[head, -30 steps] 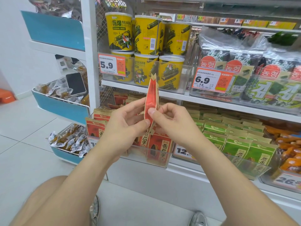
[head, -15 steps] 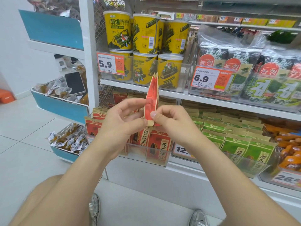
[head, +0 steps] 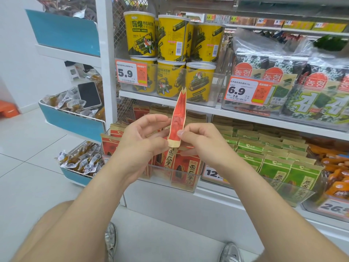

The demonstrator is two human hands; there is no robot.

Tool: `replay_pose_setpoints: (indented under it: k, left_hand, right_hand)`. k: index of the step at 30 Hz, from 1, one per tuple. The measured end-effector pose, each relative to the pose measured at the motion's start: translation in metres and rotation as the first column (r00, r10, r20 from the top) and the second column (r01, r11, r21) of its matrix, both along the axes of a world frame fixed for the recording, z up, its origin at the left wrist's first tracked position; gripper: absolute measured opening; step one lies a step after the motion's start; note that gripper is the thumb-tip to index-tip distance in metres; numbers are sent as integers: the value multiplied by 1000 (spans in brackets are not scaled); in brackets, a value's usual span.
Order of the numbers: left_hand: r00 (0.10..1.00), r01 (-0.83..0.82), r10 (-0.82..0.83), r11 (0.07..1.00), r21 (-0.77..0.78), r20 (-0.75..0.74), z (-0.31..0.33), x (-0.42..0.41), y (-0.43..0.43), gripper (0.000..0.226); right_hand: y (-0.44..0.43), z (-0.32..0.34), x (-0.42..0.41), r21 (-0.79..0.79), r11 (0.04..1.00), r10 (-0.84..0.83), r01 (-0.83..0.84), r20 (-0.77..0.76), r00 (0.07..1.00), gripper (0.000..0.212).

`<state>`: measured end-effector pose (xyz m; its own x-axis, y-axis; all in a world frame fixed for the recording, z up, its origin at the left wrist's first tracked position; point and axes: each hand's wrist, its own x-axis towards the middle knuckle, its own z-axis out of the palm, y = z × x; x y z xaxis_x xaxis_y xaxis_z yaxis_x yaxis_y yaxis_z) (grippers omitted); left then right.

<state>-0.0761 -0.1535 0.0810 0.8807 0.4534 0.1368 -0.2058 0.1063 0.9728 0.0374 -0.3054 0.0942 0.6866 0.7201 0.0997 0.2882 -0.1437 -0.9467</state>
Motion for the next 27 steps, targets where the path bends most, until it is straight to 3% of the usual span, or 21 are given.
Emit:
replay_pose_setpoints:
  k: [3, 5, 8, 12, 17, 20, 24, 27]
  left_hand:
    - [1000, 2, -2, 1000, -22, -12, 1, 1, 1, 48]
    - [1000, 11, -12, 999, -52, -18, 1, 2, 1, 36]
    - [999, 7, -8, 1000, -9, -33, 2, 1, -4, 33]
    - [995, -74, 81, 991, 114, -64, 2, -2, -6, 26]
    - [986, -77, 93, 990, 119, -136, 8, -3, -5, 22]
    - [987, 3, 21, 988, 154, -159, 10, -4, -6, 29]
    - [982, 81, -38, 970, 230, -185, 6, -3, -10, 34]
    - [982, 52, -3, 965, 256, -188, 5, -3, -9, 37]
  right_hand:
    - [0, -3, 1, -7, 1000, -26, 27, 45, 999, 33]
    - [-1, -6, 0, -66, 995, -54, 71, 239, 970, 33]
    - [-1, -9, -6, -163, 979, -23, 125, 517, 856, 30]
    - [0, -11, -7, -193, 969, -11, 153, 587, 810, 46]
    - [-2, -6, -3, -50, 954, -249, 296, 421, 872, 44]
    - [0, -6, 4, -9, 935, -346, 355, 204, 916, 48]
    - [-3, 4, 3, 73, 967, -229, 243, -162, 960, 19]
    - [-6, 5, 4, 103, 984, -126, 148, -192, 973, 19]
